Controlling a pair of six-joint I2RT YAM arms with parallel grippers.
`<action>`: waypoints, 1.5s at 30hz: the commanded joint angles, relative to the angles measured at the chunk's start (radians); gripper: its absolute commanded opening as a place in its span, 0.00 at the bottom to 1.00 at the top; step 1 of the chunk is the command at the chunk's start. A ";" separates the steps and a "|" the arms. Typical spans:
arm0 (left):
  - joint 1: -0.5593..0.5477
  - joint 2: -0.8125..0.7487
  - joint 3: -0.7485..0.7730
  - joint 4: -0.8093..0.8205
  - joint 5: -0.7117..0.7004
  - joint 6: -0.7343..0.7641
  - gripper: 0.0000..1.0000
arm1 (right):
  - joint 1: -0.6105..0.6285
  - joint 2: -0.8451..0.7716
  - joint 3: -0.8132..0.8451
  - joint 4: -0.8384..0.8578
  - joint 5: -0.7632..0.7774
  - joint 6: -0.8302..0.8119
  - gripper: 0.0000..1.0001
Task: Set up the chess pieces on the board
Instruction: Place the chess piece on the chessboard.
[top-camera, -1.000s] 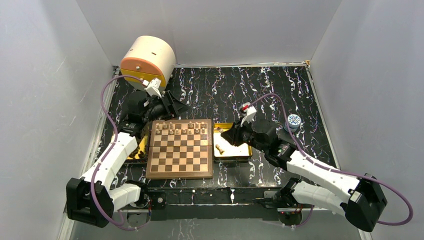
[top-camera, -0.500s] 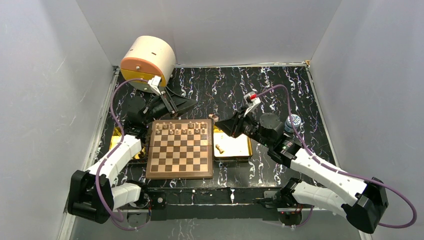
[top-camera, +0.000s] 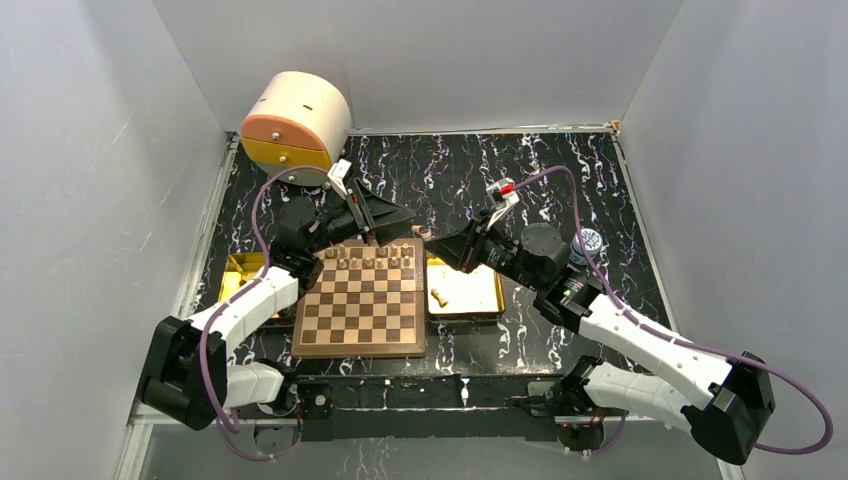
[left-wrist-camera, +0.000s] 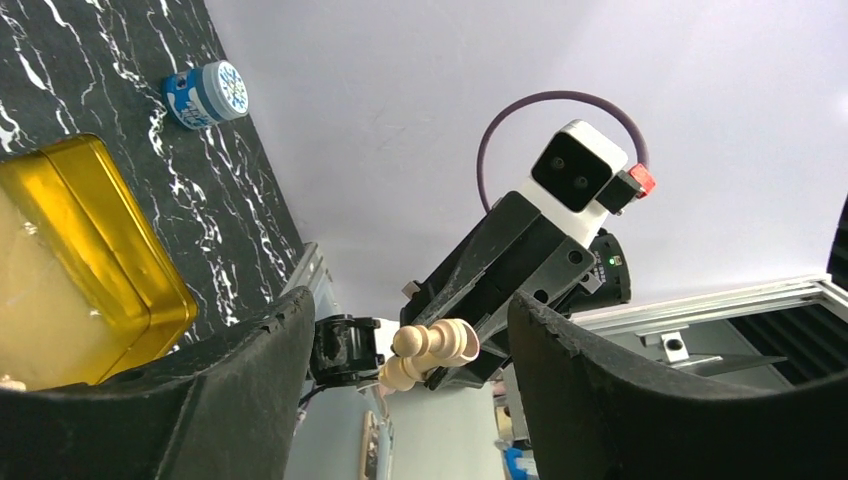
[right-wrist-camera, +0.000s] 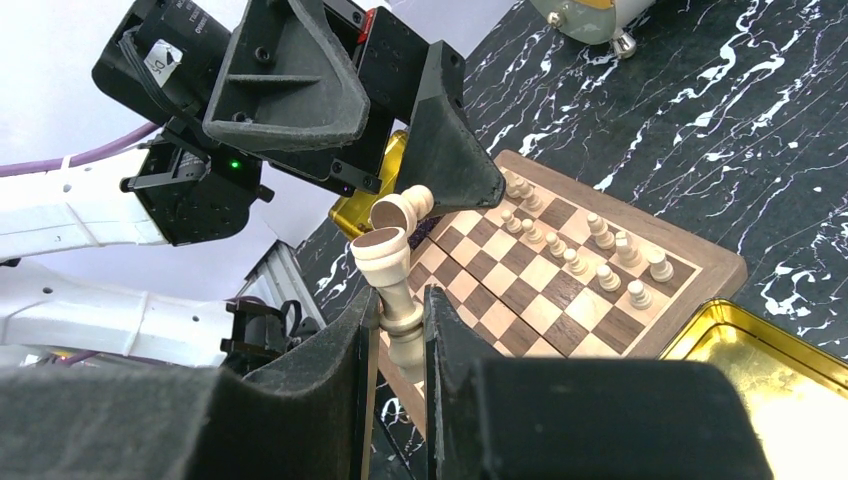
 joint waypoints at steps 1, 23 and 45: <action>-0.010 -0.004 -0.004 0.072 -0.009 -0.052 0.67 | 0.002 -0.001 0.050 0.089 -0.013 0.008 0.12; -0.032 0.002 -0.015 0.124 -0.014 -0.165 0.51 | 0.001 0.020 0.034 0.117 0.012 -0.008 0.12; -0.032 0.002 -0.023 0.129 -0.021 -0.185 0.34 | -0.004 0.023 0.008 0.104 0.041 -0.023 0.12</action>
